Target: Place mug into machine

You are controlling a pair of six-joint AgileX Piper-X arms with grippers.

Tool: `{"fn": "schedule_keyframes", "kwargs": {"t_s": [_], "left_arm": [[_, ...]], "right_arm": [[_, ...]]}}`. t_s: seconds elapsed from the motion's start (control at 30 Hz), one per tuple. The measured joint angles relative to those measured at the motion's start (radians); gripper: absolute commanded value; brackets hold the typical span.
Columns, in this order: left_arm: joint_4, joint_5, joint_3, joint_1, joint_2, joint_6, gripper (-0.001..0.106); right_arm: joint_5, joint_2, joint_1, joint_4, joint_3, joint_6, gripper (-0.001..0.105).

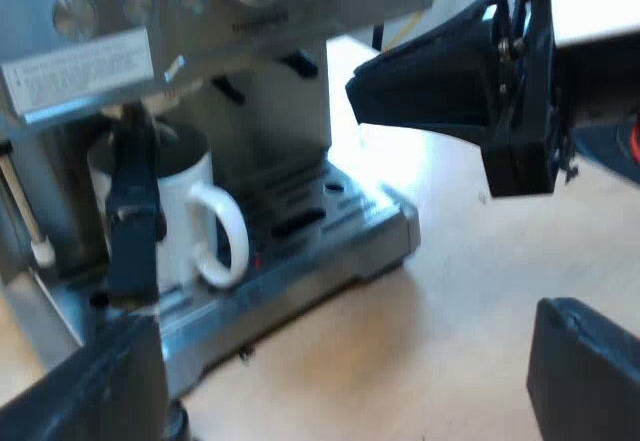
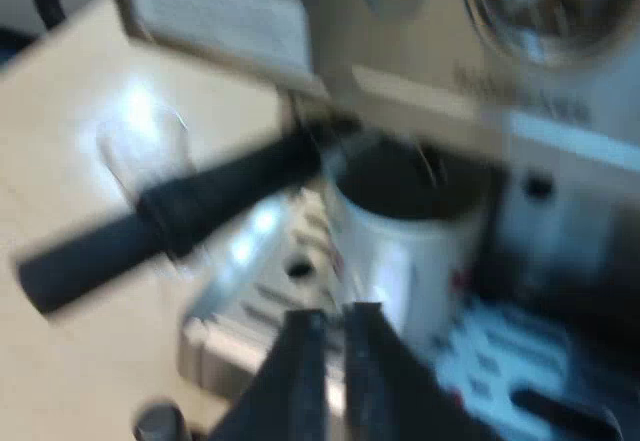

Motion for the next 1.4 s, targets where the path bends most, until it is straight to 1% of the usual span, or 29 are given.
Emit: {"fn": "schedule_keyframes", "kwargs": {"t_s": [0.07,0.13,0.17,0.4,0.53,0.7,0.77,0.83,0.97,1.1,1.17,1.4], "left_arm": [[-0.034,0.0,0.0,0.0,0.0,-0.009,0.078],[-0.038,0.0,0.0,0.0,0.0,-0.009,0.071],[-0.038,0.0,0.0,0.0,0.0,-0.009,0.069],[-0.068,0.0,0.0,0.0,0.026,-0.011,0.07],[-0.087,0.0,0.0,0.0,0.026,-0.011,0.07],[-0.09,0.0,0.0,0.0,0.048,-0.009,0.07],[-0.101,0.002,0.0,0.0,0.07,-0.009,0.07],[-0.116,0.001,0.0,0.0,0.088,-0.009,0.07],[-0.156,0.001,0.0,0.0,0.123,-0.009,0.07],[-0.183,0.005,0.0,0.0,0.137,-0.009,0.07],[-0.2,0.005,0.0,0.0,0.136,-0.009,0.07],[-0.219,0.006,0.0,0.0,0.163,-0.009,0.07]], "right_arm": [[0.0,0.0,0.0,-0.06,0.0,-0.034,0.0],[-0.003,0.0,0.0,-0.089,0.0,-0.051,0.0],[-0.002,0.003,0.0,-0.111,0.0,-0.065,0.0],[-0.002,0.044,0.0,-0.181,-0.01,-0.091,0.0],[-0.002,0.087,0.0,-0.188,-0.053,-0.106,0.0],[-0.002,0.139,-0.006,-0.193,-0.119,-0.106,0.0],[-0.002,0.163,-0.019,-0.193,-0.136,-0.086,0.0],[-0.002,0.174,-0.038,-0.193,-0.143,-0.063,0.0],[-0.002,0.184,-0.081,-0.198,-0.145,-0.049,0.0],[-0.006,0.187,-0.101,-0.208,-0.145,-0.046,0.0],[-0.033,0.19,-0.107,-0.215,-0.145,-0.043,0.0],[-0.045,0.21,-0.119,-0.215,-0.145,-0.036,0.0]]}}
